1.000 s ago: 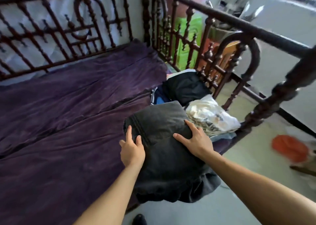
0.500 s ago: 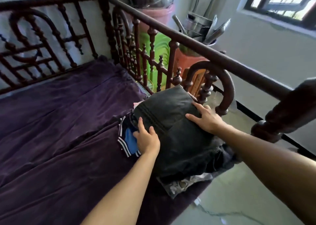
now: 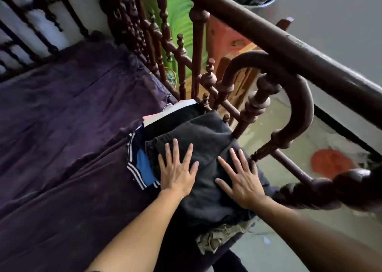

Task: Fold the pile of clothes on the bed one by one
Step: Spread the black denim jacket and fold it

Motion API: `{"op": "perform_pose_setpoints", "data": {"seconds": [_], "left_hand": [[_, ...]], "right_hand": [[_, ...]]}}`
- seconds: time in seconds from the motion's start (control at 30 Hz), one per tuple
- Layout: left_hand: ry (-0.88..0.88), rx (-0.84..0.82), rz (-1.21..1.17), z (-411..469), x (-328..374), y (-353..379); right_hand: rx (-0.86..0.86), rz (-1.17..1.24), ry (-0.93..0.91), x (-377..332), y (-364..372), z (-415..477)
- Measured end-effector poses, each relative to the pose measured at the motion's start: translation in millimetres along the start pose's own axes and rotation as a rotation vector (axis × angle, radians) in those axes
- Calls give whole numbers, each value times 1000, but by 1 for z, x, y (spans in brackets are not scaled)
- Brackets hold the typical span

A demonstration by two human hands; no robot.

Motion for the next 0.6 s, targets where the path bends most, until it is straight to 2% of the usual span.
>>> {"op": "perform_pose_setpoints", "data": {"seconds": [0.33, 0.53, 0.6], "left_hand": [[-46, 91, 87, 9, -24, 63], [-78, -4, 124, 11, -24, 71], [-90, -41, 131, 12, -22, 64]], "right_hand": [[13, -25, -56, -9, 61, 23], [-96, -7, -76, -8, 68, 25], [-187, 13, -84, -8, 63, 26]]}}
Point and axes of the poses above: each hand's wrist, its own z-axis towards the middle knuckle, its own y-axis out of the palm, x = y × z, the point moved 10 cm from there along z, towards the middle knuckle, and after that the axes turned 11 degrees about -z, right-handed, at the moved point
